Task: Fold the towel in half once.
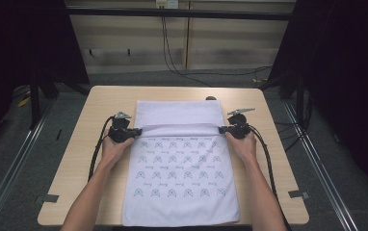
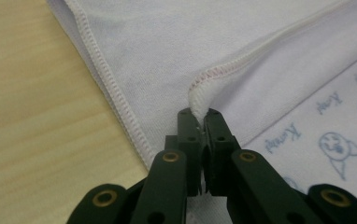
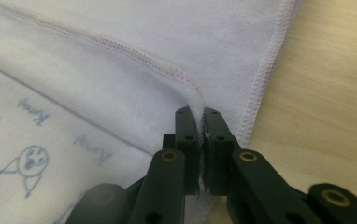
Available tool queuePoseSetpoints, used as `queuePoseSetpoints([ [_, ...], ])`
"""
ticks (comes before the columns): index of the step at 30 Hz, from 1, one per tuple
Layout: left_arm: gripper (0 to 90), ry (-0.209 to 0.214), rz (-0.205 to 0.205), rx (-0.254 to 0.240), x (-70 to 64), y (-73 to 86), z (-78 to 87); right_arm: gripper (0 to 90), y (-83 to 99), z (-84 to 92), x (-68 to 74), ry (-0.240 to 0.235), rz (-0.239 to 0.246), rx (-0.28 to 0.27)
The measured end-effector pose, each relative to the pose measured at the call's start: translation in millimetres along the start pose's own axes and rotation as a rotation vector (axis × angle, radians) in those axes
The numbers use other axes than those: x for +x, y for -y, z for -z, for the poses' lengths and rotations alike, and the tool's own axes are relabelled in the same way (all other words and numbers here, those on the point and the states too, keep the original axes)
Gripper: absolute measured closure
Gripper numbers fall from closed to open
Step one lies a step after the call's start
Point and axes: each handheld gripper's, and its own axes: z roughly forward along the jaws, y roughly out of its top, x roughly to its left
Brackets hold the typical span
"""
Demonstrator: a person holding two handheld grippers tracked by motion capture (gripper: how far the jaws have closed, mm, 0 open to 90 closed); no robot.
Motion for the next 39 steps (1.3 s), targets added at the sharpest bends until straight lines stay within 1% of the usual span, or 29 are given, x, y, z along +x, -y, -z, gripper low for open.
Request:
queuePoseSetpoints([
  [1,87.4,0.002,0.003,0.003,-0.5,0.3,1.4,86.5,2.3,1.5,-1.3,-0.034,-0.037,-0.003],
  [2,87.4,0.004,-0.002,0.01,-0.6,0.4,3.9,86.5,4.9,3.1,-1.9,-0.052,-0.055,-0.012],
  [3,87.4,0.008,-0.001,0.01,-1.7,0.0,6.0,86.5,6.7,4.8,-0.5,-0.05,-0.057,-0.021],
  [5,87.4,0.025,0.001,-0.026,-4.0,-2.9,13.9,86.5,7.5,7.8,1.4,-0.064,-0.032,-0.028],
  [6,87.3,0.03,-0.005,-0.04,-5.5,-5.8,19.1,86.5,6.8,11.6,1.1,-0.068,-0.031,-0.043],
  [7,87.3,0.04,-0.021,-0.052,-7.1,-9.4,24.9,86.5,5.4,16.5,-0.7,-0.084,-0.035,-0.066],
  [10,87.2,0.077,-0.048,-0.109,-13.6,-22.1,45.0,86.5,-5.1,37.2,-3.3,-0.112,-0.041,-0.124],
  [11,87.2,0.084,-0.055,-0.125,-16.1,-26.3,52.1,86.5,-10.3,45.5,-3.0,-0.11,-0.035,-0.139],
  [13,87.1,0.126,-0.07,-0.157,-20.3,-32.6,66.8,86.4,-20.8,63.3,-3.1,-0.121,-0.027,-0.189],
  [14,87.1,0.134,-0.077,-0.171,-23.6,-34.1,74.2,86.4,-25.0,72.8,-2.5,-0.125,-0.017,-0.213],
  [15,87.1,0.152,-0.088,-0.171,-26.6,-34.4,81.9,86.4,-27.9,80.9,-2.4,-0.145,-0.014,-0.234],
  [16,87.1,0.159,-0.112,-0.178,-29.8,-33.5,89.9,86.3,-30.0,87.5,-1.3,-0.162,-0.005,-0.229],
  [17,87.1,0.155,-0.131,-0.181,-32.8,-32.5,97.2,86.3,-30.6,93.6,0.4,-0.166,0.019,-0.23],
  [20,87.1,0.177,-0.146,-0.192,-38.7,-31.4,117.8,86.3,-28.8,110.8,10.9,-0.199,0.063,-0.238],
  [22,87.1,0.197,-0.168,-0.197,-44.9,-30.3,131.8,86.4,-26.9,123.9,20.4,-0.189,0.078,-0.243],
  [23,87.1,0.182,-0.184,-0.201,-48.1,-29.9,139.2,86.4,-26.0,132.1,25.4,-0.196,0.085,-0.256],
  [24,87.1,0.189,-0.187,-0.21,-50.6,-29.7,147.0,86.5,-25.4,141.3,30.8,-0.2,0.098,-0.257],
  [25,87.2,0.206,-0.185,-0.226,-52.4,-29.7,155.4,86.5,-24.8,150.9,35.9,-0.211,0.111,-0.266],
  [27,87.1,0.22,-0.193,-0.253,-57.2,-31.0,172.4,86.5,-24.5,170.6,45.6,-0.221,0.133,-0.284],
  [28,87.1,0.228,-0.196,-0.271,-59.3,-31.8,180.7,86.5,-24.7,180.4,50.5,-0.236,0.143,-0.298],
  [29,87.1,0.238,-0.183,-0.284,-62.3,-32.3,188.7,86.5,-25.2,190.1,55.9,-0.238,0.159,-0.306],
  [30,87.1,0.227,-0.184,-0.29,-67.4,-32.4,197.3,86.5,-25.7,199.4,61.4,-0.233,0.179,-0.312],
  [31,87.1,0.229,-0.201,-0.312,-73.7,-31.5,204.8,86.5,-26.0,208.1,66.3,-0.239,0.192,-0.322],
  [32,87.1,0.234,-0.198,-0.313,-78.7,-30.4,210.8,86.5,-25.8,216.4,71.4,-0.235,0.206,-0.328],
  [33,87.1,0.221,-0.189,-0.307,-83.8,-28.4,215.8,86.5,-24.8,223.9,75.8,-0.233,0.215,-0.327],
  [35,87.1,0.22,-0.221,-0.299,-92.0,-19.4,221.5,86.5,-16.5,234.3,82.0,-0.26,0.223,-0.334],
  [36,87.1,0.226,-0.215,-0.285,-93.6,-12.4,220.6,86.5,-9.7,235.0,84.5,-0.269,0.228,-0.317],
  [37,87.1,0.233,-0.207,-0.261,-94.2,-1.4,215.9,86.4,-1.2,233.5,87.0,-0.262,0.239,-0.294],
  [39,87.1,0.223,-0.218,-0.212,-94.5,14.7,205.3,86.4,19.5,224.6,89.3,-0.278,0.228,-0.247],
])
